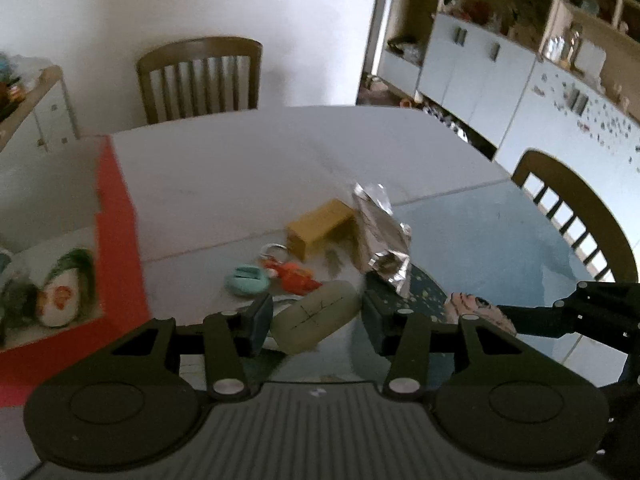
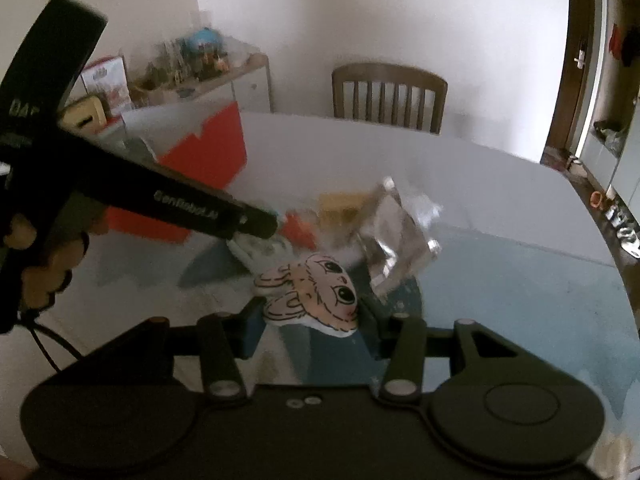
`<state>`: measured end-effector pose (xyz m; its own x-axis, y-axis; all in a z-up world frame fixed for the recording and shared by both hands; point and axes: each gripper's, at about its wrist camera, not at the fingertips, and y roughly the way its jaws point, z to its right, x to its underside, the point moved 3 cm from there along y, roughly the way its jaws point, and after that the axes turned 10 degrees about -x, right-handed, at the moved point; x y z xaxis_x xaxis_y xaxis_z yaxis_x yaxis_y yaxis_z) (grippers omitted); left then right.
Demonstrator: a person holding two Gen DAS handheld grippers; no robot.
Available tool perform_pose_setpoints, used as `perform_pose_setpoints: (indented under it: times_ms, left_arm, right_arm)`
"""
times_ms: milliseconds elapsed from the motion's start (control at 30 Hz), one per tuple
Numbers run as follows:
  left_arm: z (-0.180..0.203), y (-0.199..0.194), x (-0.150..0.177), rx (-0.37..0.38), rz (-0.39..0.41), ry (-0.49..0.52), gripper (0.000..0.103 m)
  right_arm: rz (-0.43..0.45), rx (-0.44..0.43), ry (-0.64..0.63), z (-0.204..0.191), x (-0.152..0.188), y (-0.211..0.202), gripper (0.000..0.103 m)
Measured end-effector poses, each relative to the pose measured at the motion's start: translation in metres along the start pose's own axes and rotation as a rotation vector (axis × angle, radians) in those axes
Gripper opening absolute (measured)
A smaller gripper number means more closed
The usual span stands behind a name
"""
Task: Organize objects
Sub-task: 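Close right gripper on the pink card while left closes on the soap bar, then carry the card with right gripper while left carries the soap bar into the red box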
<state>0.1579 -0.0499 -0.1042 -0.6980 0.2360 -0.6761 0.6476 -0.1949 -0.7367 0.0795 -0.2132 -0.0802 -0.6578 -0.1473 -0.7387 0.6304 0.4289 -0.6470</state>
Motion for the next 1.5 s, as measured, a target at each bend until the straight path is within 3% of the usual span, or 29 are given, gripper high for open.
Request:
perform_pose_setpoints:
  times_ms: [233,733,1200,1500]
  left_arm:
    - [-0.046,-0.030,-0.002,-0.027,0.031,-0.051,0.048]
    - [-0.145,-0.068,-0.011,-0.119,0.076,-0.135,0.047]
    - [-0.237,-0.039,-0.031,-0.219,0.052,-0.203,0.048]
    - [-0.253,0.004,-0.045,-0.225,0.012,-0.187,0.048]
  right_arm:
    - [0.045,-0.020,-0.019,-0.031,-0.034,0.000,0.047]
    - [0.047,-0.052,-0.080,-0.096,-0.089,0.030,0.047]
    - [0.035,-0.086,-0.117,-0.144,-0.142,0.097,0.047]
    - [-0.051,-0.079,-0.113,-0.162,-0.152,0.154,0.047]
